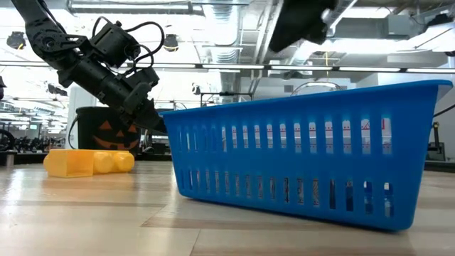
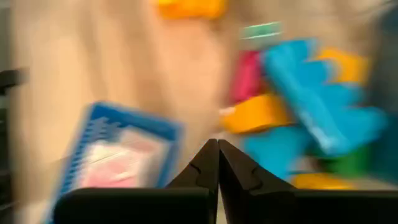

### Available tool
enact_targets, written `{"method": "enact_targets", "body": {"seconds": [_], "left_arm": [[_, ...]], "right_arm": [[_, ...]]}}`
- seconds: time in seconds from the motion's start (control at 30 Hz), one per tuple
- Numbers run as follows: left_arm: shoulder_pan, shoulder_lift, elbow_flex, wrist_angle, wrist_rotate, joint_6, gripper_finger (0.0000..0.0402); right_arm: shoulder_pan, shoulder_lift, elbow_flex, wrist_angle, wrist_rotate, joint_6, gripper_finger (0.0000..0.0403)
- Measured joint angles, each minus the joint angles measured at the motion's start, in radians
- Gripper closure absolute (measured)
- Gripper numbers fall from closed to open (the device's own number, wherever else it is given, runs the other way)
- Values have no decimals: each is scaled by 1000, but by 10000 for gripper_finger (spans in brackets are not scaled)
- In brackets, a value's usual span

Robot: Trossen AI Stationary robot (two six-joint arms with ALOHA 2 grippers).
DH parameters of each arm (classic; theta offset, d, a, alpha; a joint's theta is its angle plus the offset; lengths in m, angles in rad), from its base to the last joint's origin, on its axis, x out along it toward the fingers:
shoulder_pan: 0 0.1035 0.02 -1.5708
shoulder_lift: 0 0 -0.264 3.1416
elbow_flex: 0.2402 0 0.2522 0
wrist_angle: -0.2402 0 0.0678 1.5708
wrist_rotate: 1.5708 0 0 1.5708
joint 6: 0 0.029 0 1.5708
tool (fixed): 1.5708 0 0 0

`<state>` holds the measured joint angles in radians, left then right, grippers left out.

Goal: Pick & Place Toys
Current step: Adjust the blue bin

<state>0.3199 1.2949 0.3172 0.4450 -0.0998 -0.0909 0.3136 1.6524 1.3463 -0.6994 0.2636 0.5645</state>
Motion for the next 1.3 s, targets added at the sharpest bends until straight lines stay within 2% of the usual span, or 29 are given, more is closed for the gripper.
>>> {"method": "enact_targets", "body": {"seconds": [0.27, 0.47, 0.8, 1.07, 1.3], "left_arm": [[0, 0, 0, -2, 0, -3, 402], [0, 0, 0, -3, 0, -15, 402], [0, 0, 0, -20, 0, -14, 402], [0, 0, -3, -19, 0, 4, 402], [0, 0, -3, -13, 0, 8, 402]], "right_arm": [[193, 122, 14, 107, -109, 185, 403], [300, 166, 99, 227, -217, 211, 403], [288, 332, 192, 232, -310, 263, 403], [295, 359, 235, 293, -321, 332, 403], [284, 434, 231, 383, -434, 386, 403]]}}
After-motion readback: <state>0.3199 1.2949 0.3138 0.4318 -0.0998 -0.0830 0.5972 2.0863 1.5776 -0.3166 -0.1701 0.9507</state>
